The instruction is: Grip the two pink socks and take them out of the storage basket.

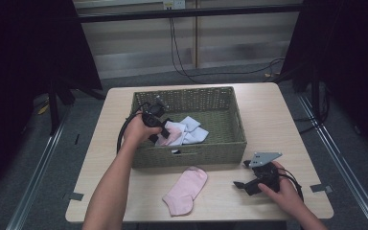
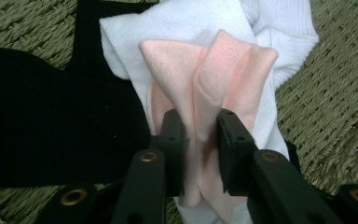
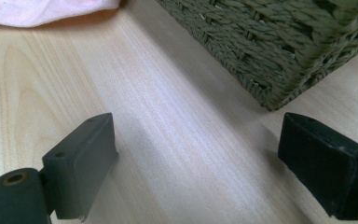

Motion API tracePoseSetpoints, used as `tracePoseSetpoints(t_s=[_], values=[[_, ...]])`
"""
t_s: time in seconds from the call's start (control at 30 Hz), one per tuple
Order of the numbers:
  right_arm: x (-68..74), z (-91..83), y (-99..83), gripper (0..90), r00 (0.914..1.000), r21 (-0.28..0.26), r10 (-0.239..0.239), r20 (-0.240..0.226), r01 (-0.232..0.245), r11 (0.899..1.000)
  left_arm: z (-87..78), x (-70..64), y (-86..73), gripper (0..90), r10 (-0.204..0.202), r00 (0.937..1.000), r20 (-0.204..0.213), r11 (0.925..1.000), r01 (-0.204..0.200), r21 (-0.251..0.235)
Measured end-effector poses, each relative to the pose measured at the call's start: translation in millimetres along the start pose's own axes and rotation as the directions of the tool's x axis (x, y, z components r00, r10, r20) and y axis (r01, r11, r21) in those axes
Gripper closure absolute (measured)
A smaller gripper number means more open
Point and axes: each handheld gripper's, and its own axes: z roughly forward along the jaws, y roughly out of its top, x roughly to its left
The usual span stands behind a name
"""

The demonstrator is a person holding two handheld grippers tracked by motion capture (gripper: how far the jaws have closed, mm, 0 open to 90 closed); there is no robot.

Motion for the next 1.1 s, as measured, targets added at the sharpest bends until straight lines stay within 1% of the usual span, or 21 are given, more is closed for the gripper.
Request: tracePoseSetpoints(t_s=[0.03, 0.13, 0.23, 0.27, 0.3, 0.33, 0.37, 0.4, 0.47, 0.53, 0.57, 0.6, 0.67, 0.7, 0.73, 0.83, 0.87, 0.93, 0.97, 1.0, 1.1], values=[[0.0, 0.0, 0.0, 10.6, 1.0000, 0.000, 0.000, 0.000, 0.000, 1.000, -2.8, -1.6, 1.0, 76.9, -0.011, 0.9999, 0.001, 0.9999, 0.011, 0.001], [0.0, 0.0, 0.0, 10.6, 1.0000, 0.000, 0.000, 0.000, 0.000, 1.000, -7.8, -3.8, 2.9, 77.4, -0.010, 0.9999, -0.005, 0.9999, 0.010, 0.005], [0.0, 0.0, 0.0, 10.6, 1.0000, 0.000, 0.000, 0.000, 0.000, 1.000, -21.2, -9.2, 8.0, 77.8, -0.006, 1.0000, -0.004, 0.9999, 0.006, -0.012], [0.0, 0.0, 0.0, 10.6, 1.0000, 0.000, 0.000, 0.000, 0.000, 1.000, -21.2, -9.2, 8.0, 77.8, -0.006, 1.0000, -0.004, 0.9999, 0.006, -0.012], [0.0, 0.0, 0.0, 10.6, 1.0000, 0.000, -0.001, 0.000, 0.001, 1.000, -28.2, -11.9, 10.6, 77.9, 0.002, 1.0000, -0.004, 0.9999, -0.003, -0.011], [0.0, 0.0, 0.0, 10.6, 1.0000, 0.000, -0.001, 0.000, 0.001, 1.000, -28.2, -11.9, 10.6, 78.0, 0.002, 1.0000, -0.004, 0.9999, -0.003, -0.011], [0.0, 0.0, 0.0, 10.6, 1.0000, 0.000, 0.000, 0.000, 0.000, 1.000, -34.6, -14.4, 13.0, 78.0, 0.003, 1.0000, 0.004, 0.9999, -0.003, -0.016], [0.0, 0.0, 0.0, 10.6, 1.0000, 0.000, 0.000, 0.000, 0.000, 1.000, -34.6, -14.4, 13.0, 78.0, 0.003, 1.0000, 0.004, 0.9999, -0.003, -0.016], [0.0, 0.0, 0.0, 10.6, 1.0000, 0.000, 0.000, 0.000, 0.000, 1.000, -43.3, -17.7, 15.6, 78.0, -0.001, 0.9998, 0.020, 0.9997, 0.001, -0.023], [0.0, 0.0, 0.0, 10.6, 1.0000, 0.000, 0.000, 0.000, 0.000, 1.000, -45.9, -19.1, 16.3, 78.0, 0.001, 0.9997, 0.026, 0.9998, -0.001, -0.021], [0.0, 0.0, 0.0, 10.6, 1.0000, 0.000, 0.000, 0.001, 0.000, 1.000, -51.3, -22.3, 17.5, 78.0, 0.015, 0.9994, 0.031, 0.9997, -0.014, -0.022], [0.0, 0.0, 0.0, 10.6, 1.0000, 0.000, 0.000, 0.001, 0.000, 1.000, -51.3, -22.3, 17.5, 78.0, 0.015, 0.9994, 0.031, 0.9997, -0.014, -0.022], [-0.1, 0.0, 0.0, 10.6, 1.0000, -0.001, -0.002, 0.001, 0.002, 1.000, -57.5, -25.4, 18.2, 78.0, 0.021, 0.9991, 0.037, 0.9995, -0.020, -0.024], [0.0, 0.0, 0.0, 10.6, 1.0000, 0.000, 0.000, 0.001, 0.000, 1.000, -64.4, -27.9, 18.7, 78.0, 0.031, 0.9985, 0.044, 0.9992, -0.030, -0.026], [0.0, 0.0, 0.0, 10.6, 1.0000, 0.000, 0.000, 0.001, 0.000, 1.000, -64.4, -27.9, 18.7, 78.0, 0.031, 0.9985, 0.044, 0.9992, -0.030, -0.026], [-0.4, 0.1, 0.0, 10.6, 1.0000, -0.003, -0.005, 0.004, 0.005, 1.000, -75.2, -29.4, 18.6, 77.9, 0.026, 0.9984, 0.051, 0.9990, -0.024, -0.038], [-0.3, 0.1, 0.0, 10.6, 1.0000, -0.003, -0.005, 0.004, 0.005, 1.000, -77.5, -29.2, 18.2, 77.9, 0.030, 0.9977, 0.061, 0.9988, -0.028, -0.040], [-0.3, 0.1, 0.0, 10.6, 1.0000, -0.004, -0.005, 0.004, 0.005, 1.000, -79.7, -30.1, 17.7, 77.9, 0.031, 0.9976, 0.062, 0.9988, -0.028, -0.041], [-0.2, 0.1, 0.0, 10.6, 1.0000, -0.003, -0.003, 0.004, 0.003, 1.000, -83.8, -32.7, 17.2, 77.9, 0.042, 0.9975, 0.057, 0.9987, -0.041, -0.032], [-0.2, 0.1, 0.0, 10.6, 1.0000, -0.003, -0.003, 0.004, 0.003, 1.000, -83.8, -32.7, 17.2, 77.9, 0.042, 0.9975, 0.057, 0.9987, -0.041, -0.032], [-0.3, 0.1, 0.0, 10.6, 1.0000, -0.003, -0.004, 0.004, 0.004, 1.000, -90.8, -39.2, 16.4, 77.9, 0.064, 0.9963, 0.057, 0.9972, -0.061, -0.043]])
